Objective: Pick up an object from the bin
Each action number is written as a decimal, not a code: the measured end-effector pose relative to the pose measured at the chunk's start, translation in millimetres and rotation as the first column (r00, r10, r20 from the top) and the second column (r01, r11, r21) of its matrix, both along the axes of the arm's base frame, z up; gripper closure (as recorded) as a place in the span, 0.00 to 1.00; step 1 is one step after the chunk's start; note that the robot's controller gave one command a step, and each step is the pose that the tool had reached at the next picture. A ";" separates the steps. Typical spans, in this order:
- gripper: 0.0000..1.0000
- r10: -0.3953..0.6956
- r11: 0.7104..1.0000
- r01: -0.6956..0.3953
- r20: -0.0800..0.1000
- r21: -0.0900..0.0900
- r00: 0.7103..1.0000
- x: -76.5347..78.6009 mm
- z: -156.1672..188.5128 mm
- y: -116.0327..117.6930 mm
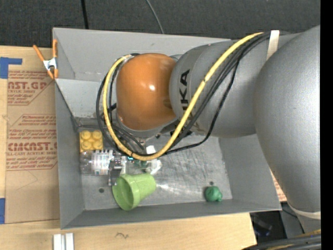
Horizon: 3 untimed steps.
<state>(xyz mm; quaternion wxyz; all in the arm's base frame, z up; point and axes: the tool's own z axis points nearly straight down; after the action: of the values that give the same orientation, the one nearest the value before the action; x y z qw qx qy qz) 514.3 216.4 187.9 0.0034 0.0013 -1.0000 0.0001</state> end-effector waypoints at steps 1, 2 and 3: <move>0.00 -0.002 1.000 0.002 0.007 0.001 1.000 2.2 4.1 -1.0; 1.00 -0.091 0.996 0.091 0.019 0.009 0.996 55.3 -107.9 -15.0; 1.00 -0.091 0.996 0.091 0.019 0.009 0.996 55.3 -107.9 -15.0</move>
Offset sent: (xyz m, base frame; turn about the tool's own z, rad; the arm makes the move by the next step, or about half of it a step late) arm 0.0499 -0.0185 -0.1179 0.0924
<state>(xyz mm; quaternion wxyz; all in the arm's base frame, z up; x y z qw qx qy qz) 569.6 201.4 80.0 -0.0061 -0.0443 -0.9990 -0.0041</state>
